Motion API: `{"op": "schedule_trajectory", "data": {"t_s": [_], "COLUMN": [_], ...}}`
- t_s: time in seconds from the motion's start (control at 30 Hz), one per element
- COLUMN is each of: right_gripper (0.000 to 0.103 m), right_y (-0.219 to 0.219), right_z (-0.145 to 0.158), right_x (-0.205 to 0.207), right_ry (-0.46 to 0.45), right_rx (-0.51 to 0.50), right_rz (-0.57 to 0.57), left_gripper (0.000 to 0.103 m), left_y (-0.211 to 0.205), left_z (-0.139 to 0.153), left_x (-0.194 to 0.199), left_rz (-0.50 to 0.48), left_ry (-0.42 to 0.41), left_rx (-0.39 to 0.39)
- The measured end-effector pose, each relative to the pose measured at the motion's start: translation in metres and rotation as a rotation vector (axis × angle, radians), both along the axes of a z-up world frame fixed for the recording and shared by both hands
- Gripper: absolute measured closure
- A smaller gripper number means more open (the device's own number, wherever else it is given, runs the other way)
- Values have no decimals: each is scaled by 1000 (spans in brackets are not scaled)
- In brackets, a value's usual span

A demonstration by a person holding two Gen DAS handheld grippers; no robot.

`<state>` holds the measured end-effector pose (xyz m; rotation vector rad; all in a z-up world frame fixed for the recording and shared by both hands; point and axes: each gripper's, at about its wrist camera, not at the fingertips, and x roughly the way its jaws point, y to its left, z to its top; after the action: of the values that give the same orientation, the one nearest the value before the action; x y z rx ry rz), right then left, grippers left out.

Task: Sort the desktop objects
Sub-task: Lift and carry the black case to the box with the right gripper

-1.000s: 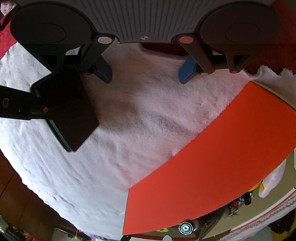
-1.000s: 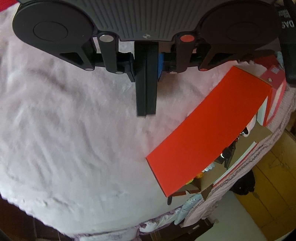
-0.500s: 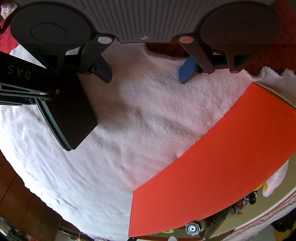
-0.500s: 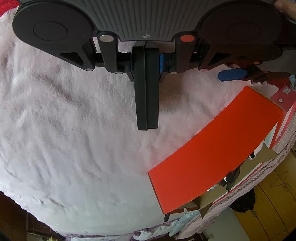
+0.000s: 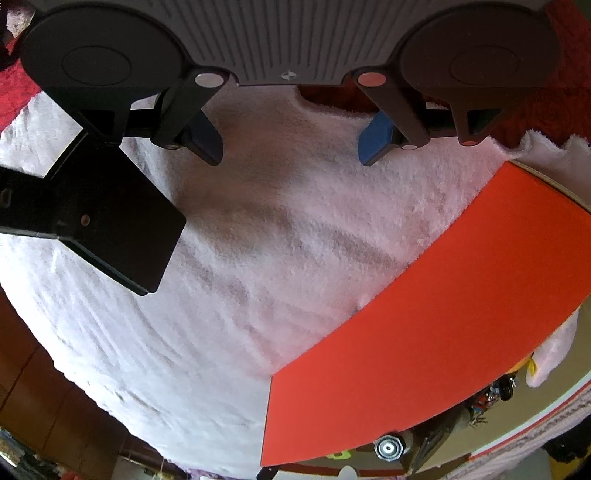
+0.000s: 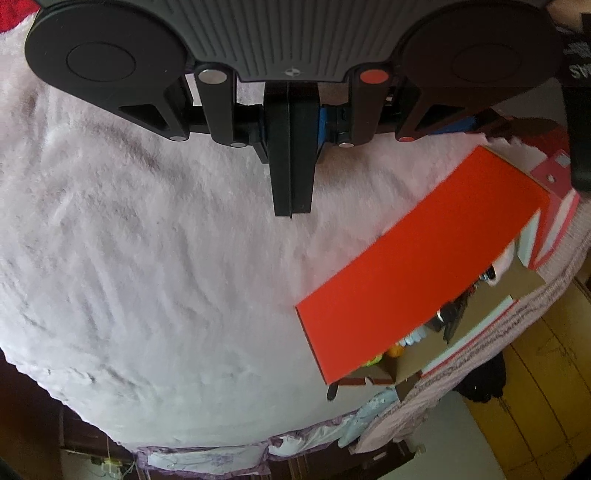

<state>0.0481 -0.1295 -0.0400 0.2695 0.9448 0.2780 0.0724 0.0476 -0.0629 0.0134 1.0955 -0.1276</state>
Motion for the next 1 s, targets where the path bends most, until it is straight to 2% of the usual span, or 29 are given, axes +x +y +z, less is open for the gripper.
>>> {"op": "schedule_trajectory", "data": {"t_s": [0.27, 0.53, 0.83, 1.0], "right_gripper": [78, 78, 78, 78], "right_y": [9, 32, 105, 148], "right_z": [30, 71, 126, 132], "right_x": [12, 40, 101, 148], "right_ry": [-54, -125, -291, -340], "right_rx": [5, 16, -62, -115], "right_rz": [45, 117, 266, 319], "left_gripper": [20, 20, 20, 20], "left_y": [3, 15, 37, 55], "left_z": [13, 10, 9, 9], "left_x": [0, 2, 8, 13], "left_rz": [-3, 28, 92, 152], "left_ry": [-37, -29, -22, -15], "left_rx": [-30, -63, -110, -130]}}
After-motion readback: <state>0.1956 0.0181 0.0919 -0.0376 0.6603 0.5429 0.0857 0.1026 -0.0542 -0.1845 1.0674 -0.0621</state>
